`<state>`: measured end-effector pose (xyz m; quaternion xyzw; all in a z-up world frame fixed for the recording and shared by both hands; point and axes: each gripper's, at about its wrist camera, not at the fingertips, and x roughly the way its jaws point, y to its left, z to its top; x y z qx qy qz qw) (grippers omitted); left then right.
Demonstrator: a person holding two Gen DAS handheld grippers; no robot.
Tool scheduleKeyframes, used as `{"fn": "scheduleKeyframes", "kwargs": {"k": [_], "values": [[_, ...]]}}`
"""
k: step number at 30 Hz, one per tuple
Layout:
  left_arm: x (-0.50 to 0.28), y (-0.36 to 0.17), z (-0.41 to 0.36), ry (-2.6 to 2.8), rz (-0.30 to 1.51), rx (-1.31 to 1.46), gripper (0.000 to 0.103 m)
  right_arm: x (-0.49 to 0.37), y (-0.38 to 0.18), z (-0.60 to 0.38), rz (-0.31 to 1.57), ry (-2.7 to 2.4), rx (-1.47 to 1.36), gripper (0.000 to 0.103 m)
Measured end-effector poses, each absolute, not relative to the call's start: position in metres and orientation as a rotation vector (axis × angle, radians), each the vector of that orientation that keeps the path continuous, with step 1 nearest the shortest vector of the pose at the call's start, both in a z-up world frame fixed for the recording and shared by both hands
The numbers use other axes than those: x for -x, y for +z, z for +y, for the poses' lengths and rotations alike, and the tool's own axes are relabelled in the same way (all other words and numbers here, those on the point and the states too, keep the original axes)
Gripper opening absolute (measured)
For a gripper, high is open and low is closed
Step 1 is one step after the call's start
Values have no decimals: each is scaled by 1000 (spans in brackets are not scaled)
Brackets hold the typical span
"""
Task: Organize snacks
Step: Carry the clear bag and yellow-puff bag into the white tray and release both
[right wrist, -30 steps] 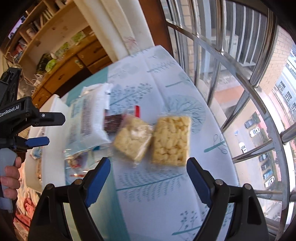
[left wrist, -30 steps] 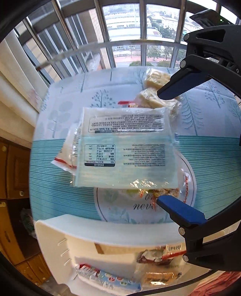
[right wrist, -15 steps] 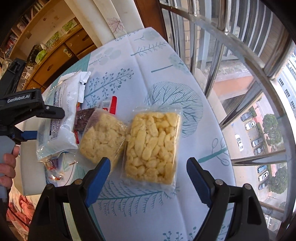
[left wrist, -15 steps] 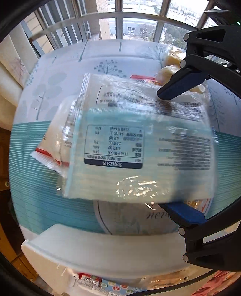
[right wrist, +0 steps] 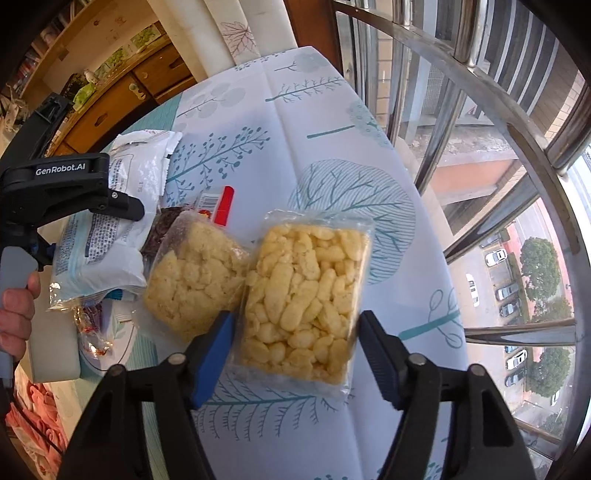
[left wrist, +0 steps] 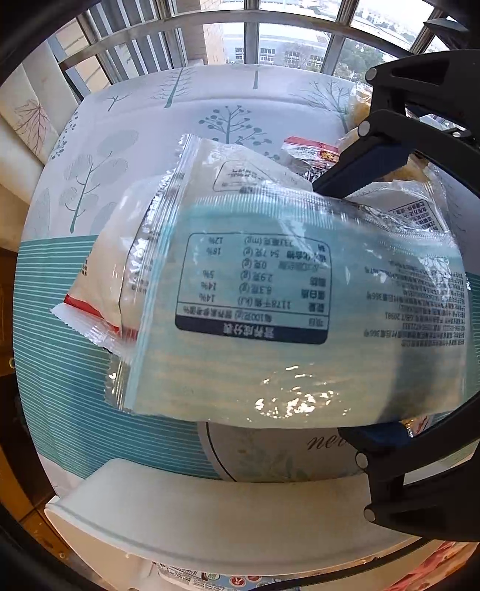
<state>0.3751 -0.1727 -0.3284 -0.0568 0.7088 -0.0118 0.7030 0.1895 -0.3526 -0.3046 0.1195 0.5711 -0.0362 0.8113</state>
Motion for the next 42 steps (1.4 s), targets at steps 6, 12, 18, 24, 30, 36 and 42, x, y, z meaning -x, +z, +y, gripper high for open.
{"fn": "scheduleKeyframes", "kwargs": {"k": [6, 12, 18, 24, 30, 36, 42], "values": [[-366, -313, -169, -29, 1569, 139, 87, -189, -303, -352, 1226, -76, -250, 63], [-357, -299, -166, -31, 1585, 152, 81, -183, -296, -349, 1224, -79, -247, 63], [-345, -281, -160, -61, 1589, 156, 78, -170, -278, -345, 1190, -81, -251, 62], [-326, -256, -153, -120, 1589, 143, 72, -156, -260, -329, 1165, -79, -252, 62], [-300, -233, -144, -187, 1591, 116, 70, -144, -242, -305, 1134, -76, -247, 62], [-273, -205, -117, -234, 1574, 107, 70, -133, -225, -272, 1105, -53, -250, 62], [-252, -180, -72, -261, 1536, 135, 70, -123, -213, -233, 1082, -17, -277, 62]]}}
